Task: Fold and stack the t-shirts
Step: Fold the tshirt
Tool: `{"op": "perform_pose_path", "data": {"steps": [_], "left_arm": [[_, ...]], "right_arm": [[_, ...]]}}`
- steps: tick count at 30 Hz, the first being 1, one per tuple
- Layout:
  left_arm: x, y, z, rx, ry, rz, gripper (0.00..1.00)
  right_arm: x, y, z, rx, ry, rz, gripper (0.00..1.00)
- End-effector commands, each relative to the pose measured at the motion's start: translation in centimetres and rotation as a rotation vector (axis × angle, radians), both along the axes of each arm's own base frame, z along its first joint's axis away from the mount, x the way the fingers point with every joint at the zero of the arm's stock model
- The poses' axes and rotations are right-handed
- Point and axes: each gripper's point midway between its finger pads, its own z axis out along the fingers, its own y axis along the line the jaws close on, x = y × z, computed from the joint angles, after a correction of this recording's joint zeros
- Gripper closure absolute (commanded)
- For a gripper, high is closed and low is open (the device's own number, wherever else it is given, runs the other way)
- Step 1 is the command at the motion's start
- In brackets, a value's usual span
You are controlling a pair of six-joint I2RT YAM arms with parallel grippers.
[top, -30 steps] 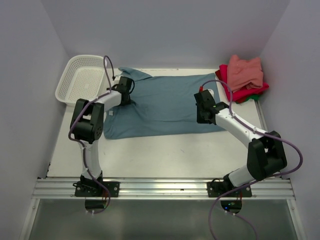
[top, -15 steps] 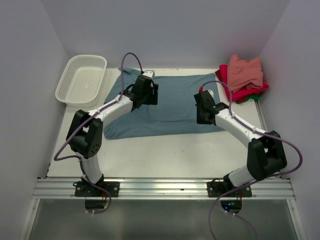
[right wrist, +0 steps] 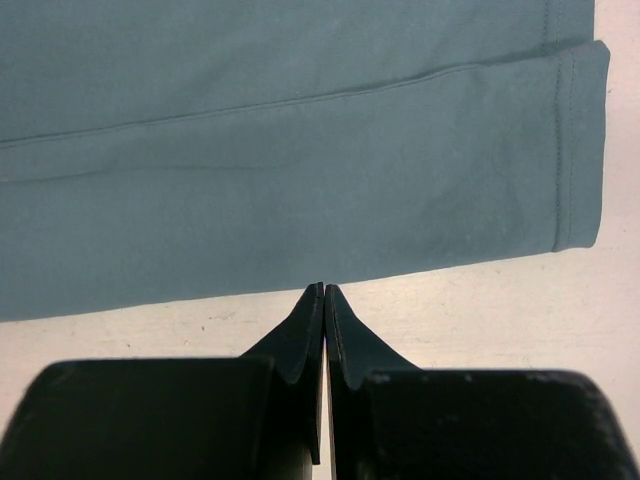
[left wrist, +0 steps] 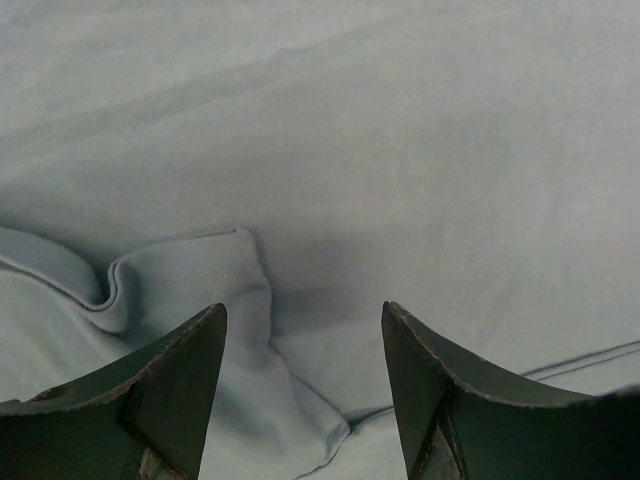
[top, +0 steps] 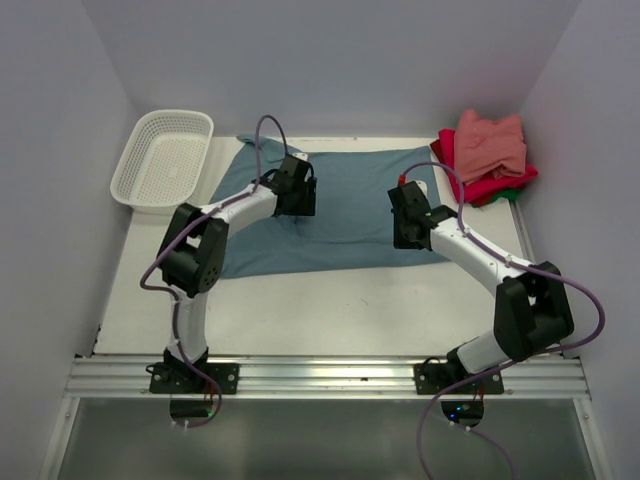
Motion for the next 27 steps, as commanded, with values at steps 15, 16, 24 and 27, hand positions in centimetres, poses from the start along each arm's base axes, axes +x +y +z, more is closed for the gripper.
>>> {"op": "perform_pose_path", "data": {"steps": [15, 16, 24, 27], "left_arm": [[3.3, 1.4, -1.5, -0.033, 0.003, 0.069, 0.34], [3.3, 1.4, -1.6, -0.035, 0.004, 0.069, 0.34], [3.8, 1.0, -1.4, -0.049, -0.007, 0.050, 0.49], [3.7, 1.1, -1.7, -0.046, 0.002, 0.049, 0.72]], "right_arm": [[0.2, -0.8, 1.5, -0.022, -0.049, -0.021, 0.97], [0.2, -0.8, 1.6, -0.022, -0.051, -0.020, 0.97], [0.2, -0.9, 1.6, -0.024, -0.053, -0.023, 0.98], [0.2, -1.0, 1.6, -0.027, -0.056, -0.026, 0.99]]}}
